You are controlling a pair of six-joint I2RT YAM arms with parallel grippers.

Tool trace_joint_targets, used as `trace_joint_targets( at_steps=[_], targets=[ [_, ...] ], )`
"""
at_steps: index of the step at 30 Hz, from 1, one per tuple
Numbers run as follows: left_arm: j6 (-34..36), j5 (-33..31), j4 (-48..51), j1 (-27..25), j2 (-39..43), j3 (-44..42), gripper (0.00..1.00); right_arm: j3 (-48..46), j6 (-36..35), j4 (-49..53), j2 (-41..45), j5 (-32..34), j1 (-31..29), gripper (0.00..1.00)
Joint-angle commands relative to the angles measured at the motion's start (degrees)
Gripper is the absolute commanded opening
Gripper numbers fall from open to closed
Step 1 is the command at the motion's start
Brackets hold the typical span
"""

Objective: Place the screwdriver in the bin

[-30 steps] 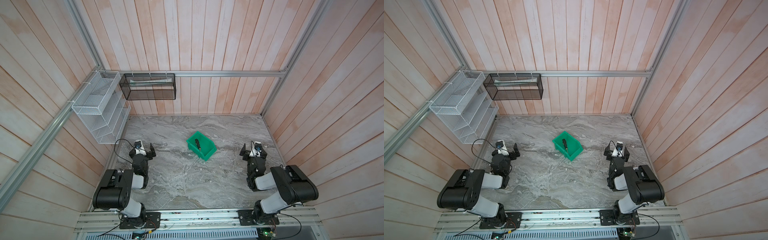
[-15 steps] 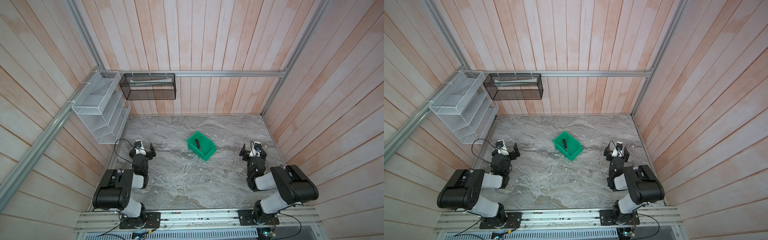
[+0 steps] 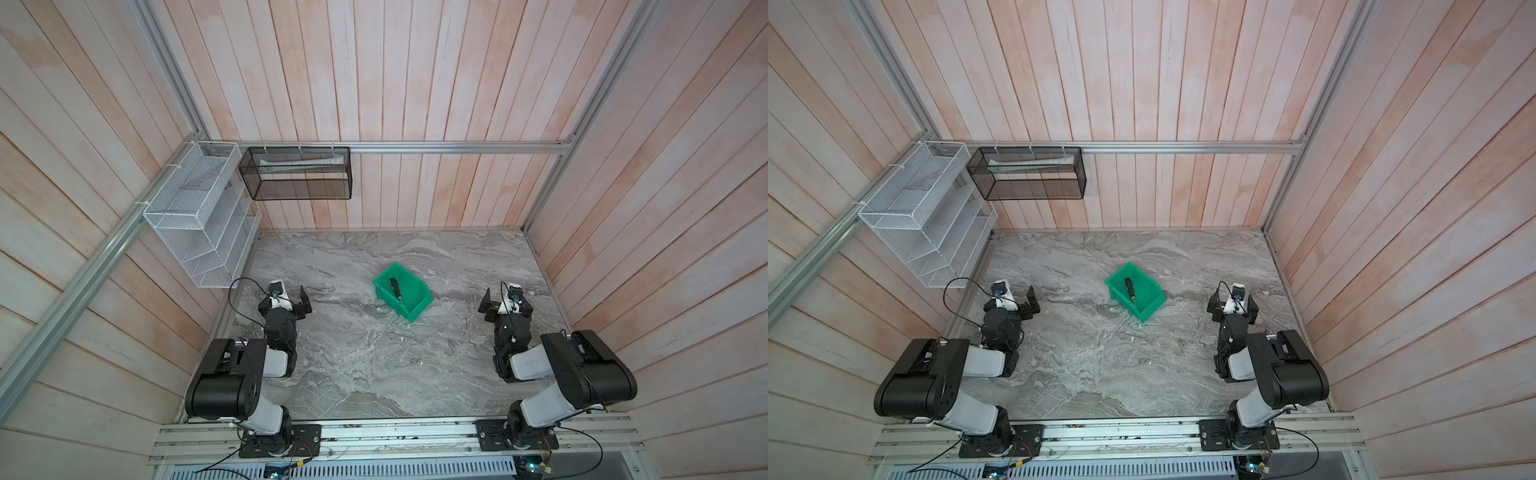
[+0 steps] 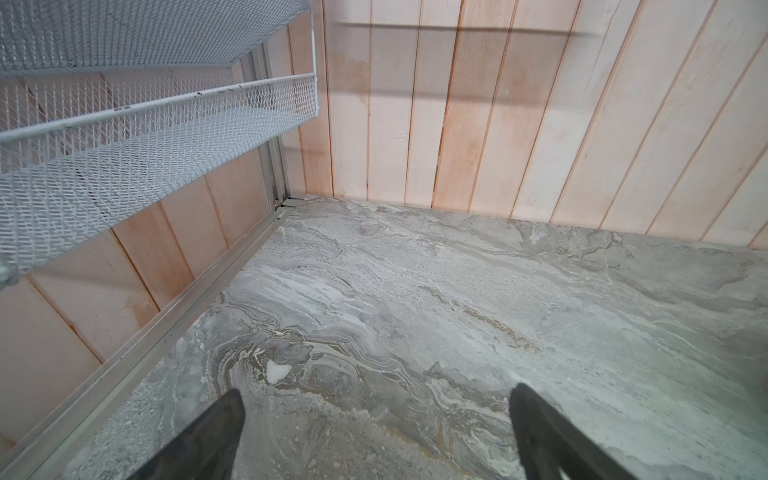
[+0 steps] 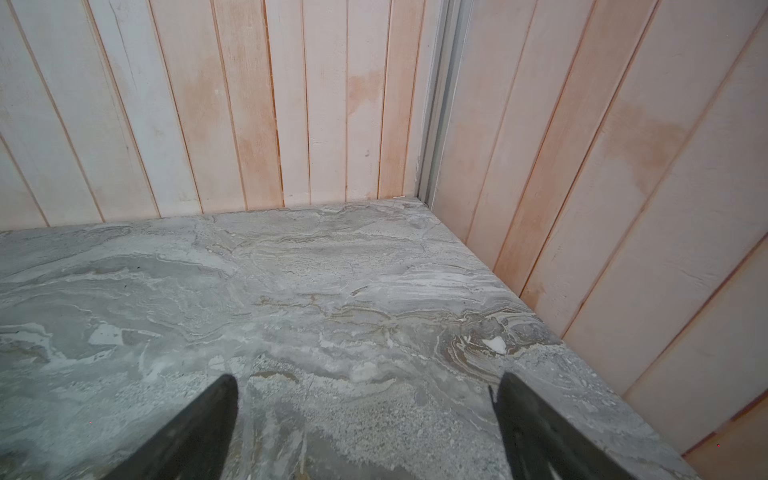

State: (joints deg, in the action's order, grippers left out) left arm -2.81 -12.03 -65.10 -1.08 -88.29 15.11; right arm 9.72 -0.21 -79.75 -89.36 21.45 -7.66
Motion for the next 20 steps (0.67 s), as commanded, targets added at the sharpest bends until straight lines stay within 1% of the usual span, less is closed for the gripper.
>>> trace_joint_targets(
  at_steps=[1,11,20],
  targets=[
    [-0.01,-0.01,0.47,-0.10,-0.06,0.91,1.00,0.89,0.52,0.45,0.24,-0.79,0.52,0.98],
    [0.00,-0.01,0.47,-0.06,-0.05,0.94,1.00,1.67,1.08,2.13,0.44,-3.38,1.62,0.98],
    [0.00,-0.02,0.40,-0.06,-0.06,0.91,1.00,1.64,1.09,2.24,0.51,-3.79,1.78,0.97]
  ],
)
